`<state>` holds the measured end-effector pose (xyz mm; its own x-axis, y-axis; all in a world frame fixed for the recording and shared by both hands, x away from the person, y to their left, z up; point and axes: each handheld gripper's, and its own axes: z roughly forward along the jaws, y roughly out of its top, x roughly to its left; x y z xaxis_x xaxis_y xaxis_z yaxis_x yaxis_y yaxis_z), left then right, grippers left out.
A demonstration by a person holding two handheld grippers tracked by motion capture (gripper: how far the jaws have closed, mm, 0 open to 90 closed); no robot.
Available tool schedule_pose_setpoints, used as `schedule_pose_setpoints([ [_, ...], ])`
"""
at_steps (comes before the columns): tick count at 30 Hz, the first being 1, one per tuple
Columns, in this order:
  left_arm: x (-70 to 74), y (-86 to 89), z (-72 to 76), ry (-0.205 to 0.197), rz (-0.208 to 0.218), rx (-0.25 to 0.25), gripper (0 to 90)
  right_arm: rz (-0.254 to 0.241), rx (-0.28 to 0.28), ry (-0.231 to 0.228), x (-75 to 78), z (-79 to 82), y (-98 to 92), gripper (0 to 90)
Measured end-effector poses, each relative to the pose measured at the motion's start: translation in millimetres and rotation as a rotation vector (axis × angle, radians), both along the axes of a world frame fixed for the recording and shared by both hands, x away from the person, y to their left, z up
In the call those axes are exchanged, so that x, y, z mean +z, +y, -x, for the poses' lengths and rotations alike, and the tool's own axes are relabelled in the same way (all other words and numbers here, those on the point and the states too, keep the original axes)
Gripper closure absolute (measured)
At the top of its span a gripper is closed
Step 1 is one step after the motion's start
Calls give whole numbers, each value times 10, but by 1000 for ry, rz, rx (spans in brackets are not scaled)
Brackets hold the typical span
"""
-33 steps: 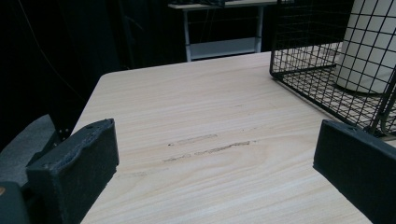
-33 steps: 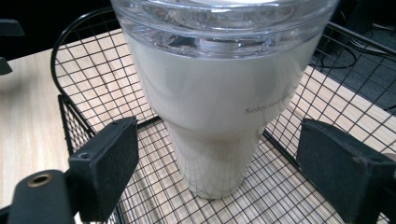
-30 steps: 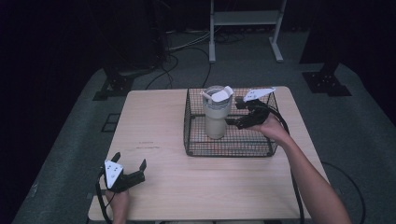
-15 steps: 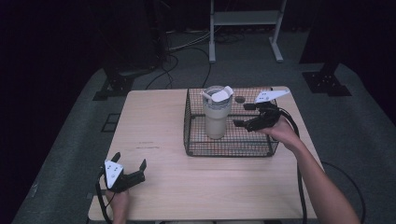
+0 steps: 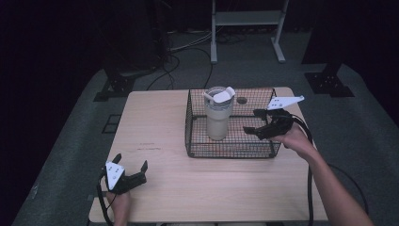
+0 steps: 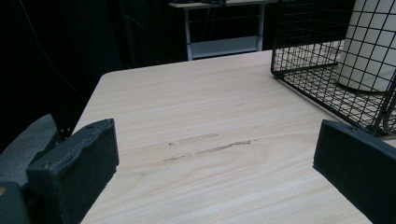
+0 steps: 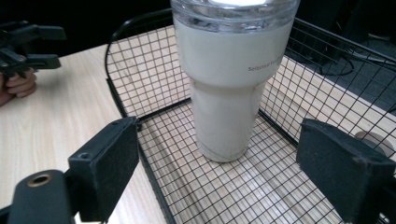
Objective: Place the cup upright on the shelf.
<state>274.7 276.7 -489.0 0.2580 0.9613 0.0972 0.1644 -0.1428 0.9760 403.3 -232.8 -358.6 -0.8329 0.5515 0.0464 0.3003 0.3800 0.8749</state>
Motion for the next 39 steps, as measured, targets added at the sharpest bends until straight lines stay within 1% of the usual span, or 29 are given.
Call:
schedule_pose_setpoints([
  [6, -1, -3, -2, 0, 0, 0, 0, 1, 11, -12, 16, 114, -50, 124],
  [17, -2, -9, -3, 0, 4, 2, 0, 3, 28, -3, -24, 271, -111, 124],
  [28, -2, -9, -1, 0, -2, 3, 0, -6, 39, 22, -128, 418, -150, 124],
  [32, -3, -10, 2, -1, -3, 3, 0, -13, 41, 25, -158, 471, -173, 124],
  [39, -2, -9, 2, -3, -1, 2, 0, -24, 51, 30, -268, 637, -240, 124],
])
